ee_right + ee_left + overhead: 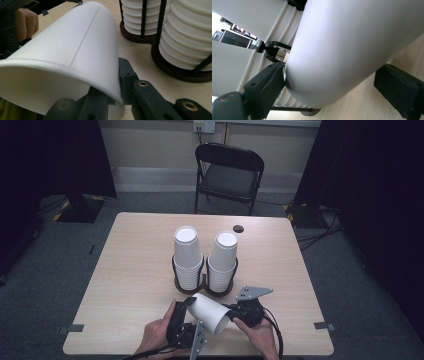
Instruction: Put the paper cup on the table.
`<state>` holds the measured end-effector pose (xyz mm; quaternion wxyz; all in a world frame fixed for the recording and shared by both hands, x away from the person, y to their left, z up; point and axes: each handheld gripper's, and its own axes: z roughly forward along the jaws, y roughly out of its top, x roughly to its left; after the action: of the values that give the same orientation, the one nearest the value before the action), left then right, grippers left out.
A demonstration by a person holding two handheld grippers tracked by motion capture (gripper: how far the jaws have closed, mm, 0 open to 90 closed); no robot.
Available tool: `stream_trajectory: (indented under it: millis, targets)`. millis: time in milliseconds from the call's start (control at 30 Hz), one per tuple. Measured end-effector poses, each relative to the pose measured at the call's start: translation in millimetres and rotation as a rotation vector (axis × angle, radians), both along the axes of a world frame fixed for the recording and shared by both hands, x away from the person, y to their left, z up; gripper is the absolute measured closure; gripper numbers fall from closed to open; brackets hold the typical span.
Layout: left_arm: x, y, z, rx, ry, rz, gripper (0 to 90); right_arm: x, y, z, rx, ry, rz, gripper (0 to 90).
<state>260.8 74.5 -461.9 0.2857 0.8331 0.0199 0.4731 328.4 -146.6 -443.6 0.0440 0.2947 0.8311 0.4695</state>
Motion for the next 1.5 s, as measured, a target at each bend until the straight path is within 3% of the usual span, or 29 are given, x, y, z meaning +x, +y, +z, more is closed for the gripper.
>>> stream_trajectory:
  millis: [167, 267, 333, 500, 667, 767, 1000, 1233, 1267, 1300, 1333, 1367, 1400, 1500]
  targets:
    - [0.7, -2.3, 1.9, 0.002, -0.012, 0.007, 5.2, 2.5, 5.2, 3.1, 0.003, 0.001, 0.018, 85.5]
    - [1.3, -2.3, 1.5, -0.026, -0.004, 0.019, 4.0, 3.9, 8.3, 5.1, 0.006, -0.005, 0.026, 85.4]
    - [1.4, -2.6, 3.8, -0.013, -0.007, 0.009, 3.9, 4.9, 10.3, 6.2, 0.018, -0.005, 0.036, 85.6]
    - [-0.6, -6.2, 2.9, -0.007, -0.021, -0.006, 7.9, 7.8, 14.3, 6.9, 0.025, -0.006, 0.038, 86.6]
    - [-0.7, -10.3, 3.1, -0.014, -0.005, -0.022, 10.3, 10.2, 16.7, 7.1, 0.045, -0.01, 0.032, 86.9]
    - [-0.5, -10.8, 3.7, -0.042, -0.01, -0.018, 10.7, 10.9, 17.9, 7.7, 0.056, -0.011, 0.028, 87.3]
    - [-1.2, -14.9, 6.3, -0.064, -0.004, -0.041, 10.5, 11.0, 25.5, 6.9, 0.07, -0.006, 0.04, 88.0]
    - [-1.4, -15.5, 7.5, -0.069, -0.03, -0.025, 9.4, 12.2, 31.7, 5.2, 0.083, 0.005, 0.047, 88.0]
    - [-1.6, -15.8, 6.5, -0.096, -0.021, -0.036, 9.2, 12.2, 32.2, 5.1, 0.085, -0.001, 0.048, 88.0]
    - [-1.8, -15.2, 7.9, -0.078, -0.03, -0.032, 9.1, 12.1, 33.0, 5.1, 0.084, 0.004, 0.051, 87.9]
    - [-1.8, -15.8, 6.9, -0.097, -0.028, -0.032, 9.2, 12.2, 33.8, 5.2, 0.084, 0.004, 0.051, 87.9]
    - [-2.3, -15.0, 8.2, -0.08, -0.037, -0.021, 9.1, 12.4, 34.2, 5.2, 0.087, 0.005, 0.05, 87.9]
    - [-2.5, -15.9, 7.5, -0.101, -0.032, -0.027, 9.1, 12.7, 34.6, 5.1, 0.088, 0.009, 0.051, 87.8]
    - [-2.7, -15.9, 8.5, -0.095, -0.032, -0.02, 9.1, 13.2, 35.7, 4.6, 0.09, 0.015, 0.053, 87.7]
